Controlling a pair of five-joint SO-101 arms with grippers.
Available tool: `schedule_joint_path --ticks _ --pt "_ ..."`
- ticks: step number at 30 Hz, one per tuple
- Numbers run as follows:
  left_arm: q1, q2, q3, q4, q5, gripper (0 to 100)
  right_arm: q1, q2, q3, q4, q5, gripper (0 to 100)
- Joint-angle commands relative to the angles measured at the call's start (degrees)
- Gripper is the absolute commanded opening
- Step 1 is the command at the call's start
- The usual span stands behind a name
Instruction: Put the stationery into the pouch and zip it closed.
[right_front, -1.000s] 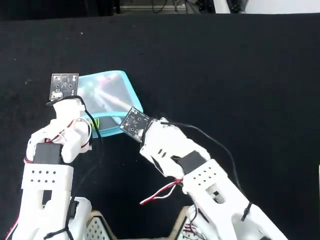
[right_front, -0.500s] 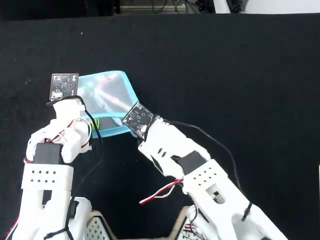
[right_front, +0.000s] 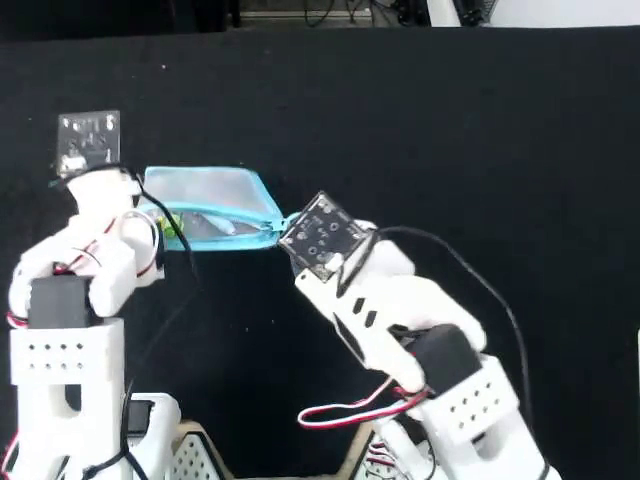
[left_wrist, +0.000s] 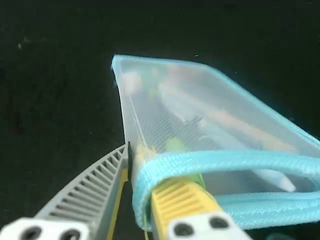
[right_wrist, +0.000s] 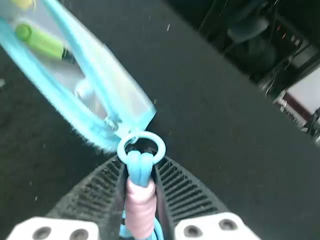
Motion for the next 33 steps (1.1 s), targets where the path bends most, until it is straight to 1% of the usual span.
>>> schedule_joint_path --ticks 1,10,11,13,16,21,26,28,33 --pt "-0.5 5.5 -15.9 5.8 -2.9 3 1.1 -0.4 -9.5 3.1 -0.6 1.1" --pt "-0.6 28.7 -48.9 23.8 -2.8 3 1.1 8.2 -25.3 9.8 -0.2 1.1" --pt "-0.6 30.5 -51.8 25.0 -2.8 3 1.1 9.3 -26.6 9.8 -0.2 1.1" --pt "-1.0 33.4 -55.2 24.8 -2.8 3 1.1 11.2 -29.0 9.8 -0.2 1.1" --pt "-1.0 34.4 -55.6 24.8 -2.8 3 1.1 14.3 -31.3 9.8 -0.2 1.1" --pt "-0.6 34.6 -48.7 24.4 -3.1 3 1.1 20.0 -31.3 9.5 -0.2 1.1" --pt "-1.0 34.0 -48.1 24.4 -3.2 3 0.7 20.0 -31.8 9.8 -0.5 1.1" --pt "-1.0 34.0 -48.0 24.4 -3.2 3 -0.6 19.3 -31.6 10.2 -0.6 1.1" --pt "-1.0 34.5 -46.9 24.0 -3.2 3 -5.3 18.5 -31.3 15.1 -0.6 1.5"
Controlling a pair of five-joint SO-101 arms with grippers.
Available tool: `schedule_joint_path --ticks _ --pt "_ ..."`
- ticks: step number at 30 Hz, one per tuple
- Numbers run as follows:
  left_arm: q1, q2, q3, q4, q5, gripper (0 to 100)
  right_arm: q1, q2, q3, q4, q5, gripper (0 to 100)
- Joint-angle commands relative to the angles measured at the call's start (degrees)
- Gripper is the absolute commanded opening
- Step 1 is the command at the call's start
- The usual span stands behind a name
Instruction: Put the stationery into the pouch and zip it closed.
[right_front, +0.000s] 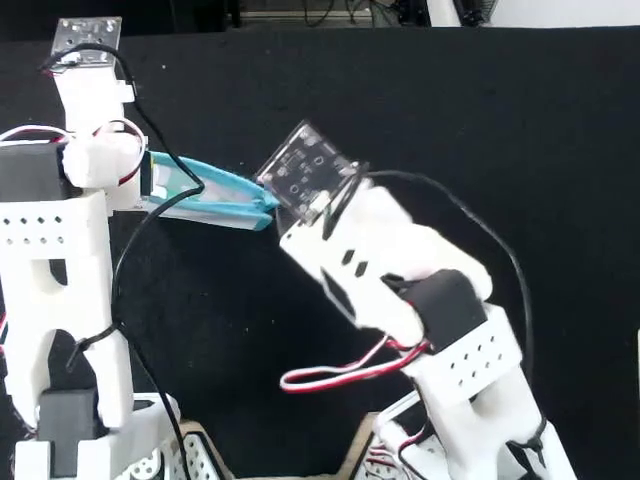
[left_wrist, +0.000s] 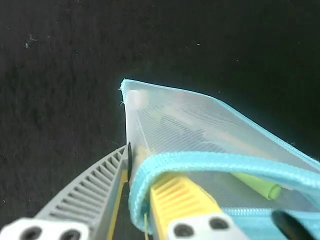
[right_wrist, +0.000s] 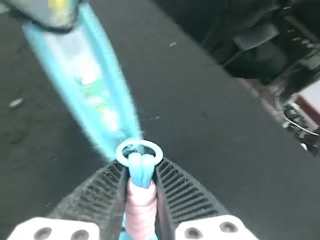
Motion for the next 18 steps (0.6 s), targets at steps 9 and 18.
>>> schedule_joint_path --ticks 9,18 --pt "-0.3 -0.5 0.2 -1.2 -0.4 3 -4.2 -1.4 4.4 4.8 -0.7 1.6" --pt "-0.3 -0.7 0.3 -1.1 -0.4 3 -4.0 -1.5 13.3 -4.3 -0.8 1.6"
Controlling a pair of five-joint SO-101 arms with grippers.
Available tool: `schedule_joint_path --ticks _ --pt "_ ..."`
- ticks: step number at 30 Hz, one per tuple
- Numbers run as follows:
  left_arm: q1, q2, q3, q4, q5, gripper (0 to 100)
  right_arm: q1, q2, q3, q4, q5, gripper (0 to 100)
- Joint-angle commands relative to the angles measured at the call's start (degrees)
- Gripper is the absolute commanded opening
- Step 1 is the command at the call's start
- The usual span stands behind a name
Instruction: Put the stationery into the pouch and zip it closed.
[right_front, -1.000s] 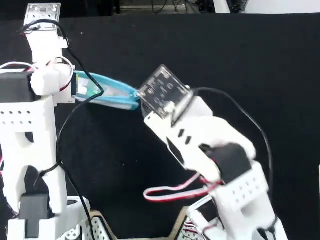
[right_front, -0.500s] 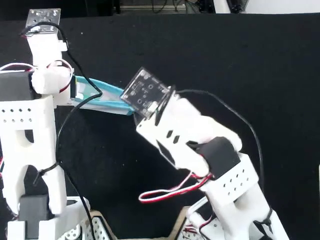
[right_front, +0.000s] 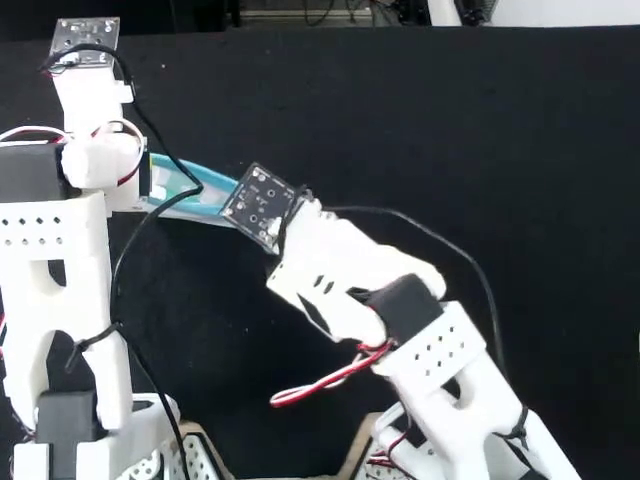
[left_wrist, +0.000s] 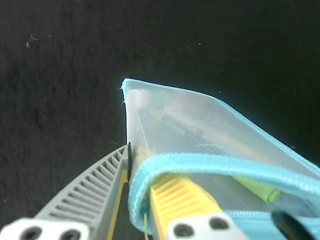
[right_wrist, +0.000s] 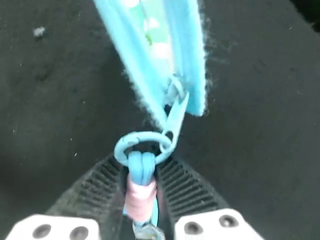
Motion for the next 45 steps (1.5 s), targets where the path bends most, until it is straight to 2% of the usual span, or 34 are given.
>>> schedule_joint_path --ticks 1,8,13,20,35,45 --pt "-0.2 -0.5 -0.4 -0.9 -0.3 3 -0.6 -1.5 -0.2 -1.8 -0.4 1.6" --pt "-0.2 -0.3 -0.4 -0.9 -0.2 3 -0.8 -2.2 0.0 0.1 -1.8 17.2" --pt "-0.2 -0.3 -0.4 -0.9 -0.3 3 -0.9 -8.6 2.2 -2.5 -2.4 13.3" --pt "-0.2 -0.7 -0.4 -0.9 -0.3 3 -0.5 -16.8 13.7 -11.1 -2.3 13.0" --pt "-0.2 -0.9 -0.4 0.4 -0.3 3 -0.4 -21.8 31.2 -36.4 -2.4 12.7" --pt "-0.2 -0.9 -0.4 0.2 -0.3 3 3.3 -21.9 30.4 -35.3 -2.4 12.7"
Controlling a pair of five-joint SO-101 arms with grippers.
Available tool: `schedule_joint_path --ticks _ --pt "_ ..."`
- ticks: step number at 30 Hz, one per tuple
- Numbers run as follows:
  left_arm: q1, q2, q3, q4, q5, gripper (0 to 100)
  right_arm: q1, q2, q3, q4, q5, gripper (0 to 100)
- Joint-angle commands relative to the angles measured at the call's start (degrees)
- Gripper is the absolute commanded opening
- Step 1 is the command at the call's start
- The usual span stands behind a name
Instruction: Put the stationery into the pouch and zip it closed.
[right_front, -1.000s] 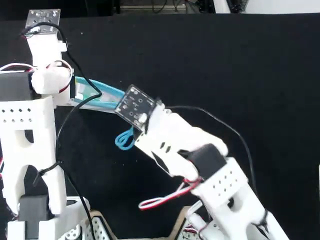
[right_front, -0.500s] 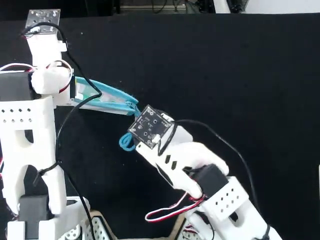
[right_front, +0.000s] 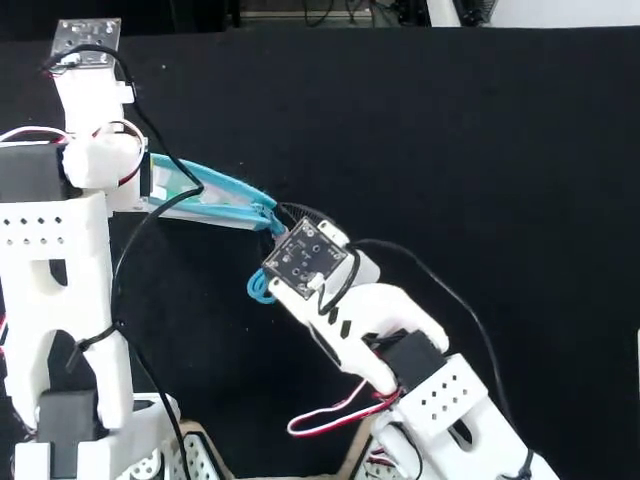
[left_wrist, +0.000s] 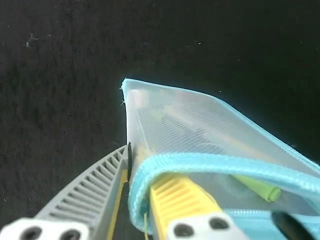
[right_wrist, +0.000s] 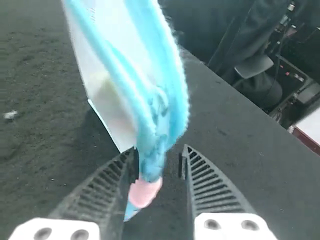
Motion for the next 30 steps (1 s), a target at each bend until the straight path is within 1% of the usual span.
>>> schedule_joint_path --ticks 1,4,7,9,11,16,19,24,30 --pt "-0.2 -0.9 -0.4 0.2 -0.3 3 1.7 -1.5 -1.8 0.4 -0.4 12.7" --pt "-0.2 -0.8 -0.4 0.1 -0.2 3 1.6 -1.5 -2.2 0.5 -0.5 10.7" --pt "-0.2 -0.9 -0.4 0.1 -0.2 3 1.8 -1.5 -2.2 0.4 -0.5 0.5" --pt "-0.2 -0.9 -0.4 0.1 -0.3 3 1.9 -1.7 -2.2 0.4 -0.5 2.4" --pt "-0.2 -0.9 -0.4 0.1 -0.3 3 2.0 -3.2 -2.4 0.8 -0.5 1.0" --pt "-0.2 -0.7 -0.4 0.1 -0.3 3 2.0 -13.2 -2.3 6.5 -0.5 1.1" --pt "0.1 -0.7 -0.4 0.1 -0.2 3 1.8 -17.7 -0.2 8.0 -0.5 1.1" --pt "0.3 -0.9 -0.5 0.3 0.0 3 1.9 -18.9 3.2 6.1 -0.5 1.1" --pt "0.3 -0.9 -0.5 0.4 0.0 3 1.9 -18.9 0.7 6.1 -0.5 1.1"
